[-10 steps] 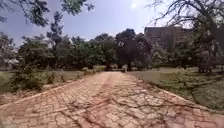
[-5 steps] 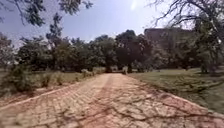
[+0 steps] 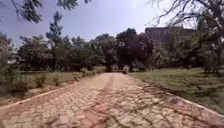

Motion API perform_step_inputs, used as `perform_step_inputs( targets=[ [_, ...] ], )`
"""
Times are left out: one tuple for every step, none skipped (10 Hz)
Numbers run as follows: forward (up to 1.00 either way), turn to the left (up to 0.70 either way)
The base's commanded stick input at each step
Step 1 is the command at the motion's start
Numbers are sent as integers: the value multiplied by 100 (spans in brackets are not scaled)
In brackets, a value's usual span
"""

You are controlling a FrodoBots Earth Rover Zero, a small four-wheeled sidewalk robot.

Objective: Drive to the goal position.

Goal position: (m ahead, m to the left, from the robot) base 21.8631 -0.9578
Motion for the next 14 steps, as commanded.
perform_step_inputs(
  targets=[
    [70, 0],
    [70, 0],
    [70, 0],
    [70, 0],
    [70, 0],
    [70, 0],
    [70, 0],
    [70, 0],
    [70, 0],
    [70, 0],
    [70, 0],
    [70, 0],
    [70, 0],
    [70, 0]
  ],
)
